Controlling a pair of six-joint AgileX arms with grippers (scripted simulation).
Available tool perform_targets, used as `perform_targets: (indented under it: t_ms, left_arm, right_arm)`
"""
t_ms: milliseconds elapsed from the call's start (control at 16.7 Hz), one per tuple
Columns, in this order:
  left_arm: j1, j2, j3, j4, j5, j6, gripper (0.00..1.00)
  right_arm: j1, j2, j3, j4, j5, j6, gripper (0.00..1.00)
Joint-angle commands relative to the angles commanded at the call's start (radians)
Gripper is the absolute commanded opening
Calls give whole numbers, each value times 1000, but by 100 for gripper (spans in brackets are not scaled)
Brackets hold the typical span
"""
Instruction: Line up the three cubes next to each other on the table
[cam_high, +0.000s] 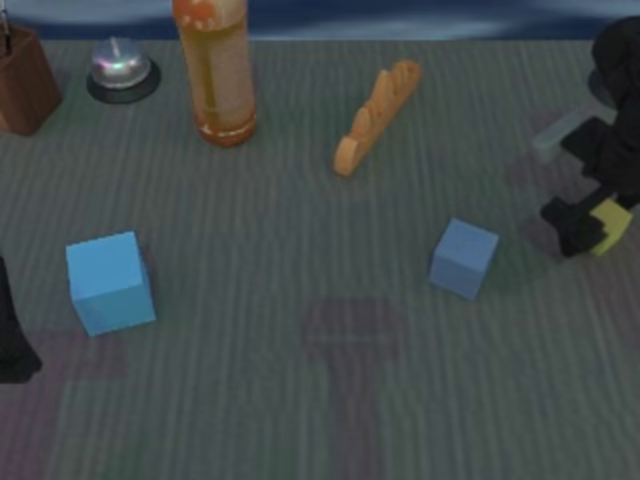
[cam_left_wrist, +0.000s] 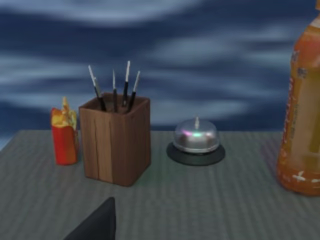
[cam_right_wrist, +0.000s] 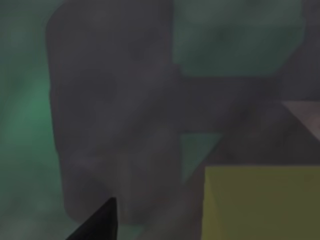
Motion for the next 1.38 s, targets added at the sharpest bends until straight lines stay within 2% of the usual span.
perform_targets:
  t_ms: [300, 1080, 1380]
  left_arm:
    - [0, 0, 0, 0, 0, 0, 100]
    - [0, 0, 0, 0, 0, 0, 100]
    - [0, 0, 0, 0, 0, 0, 100]
  right_arm:
    - [0, 11, -17, 22, 0, 0, 100]
    - [0, 11, -17, 22, 0, 0, 2]
    - [0, 11, -17, 22, 0, 0, 0]
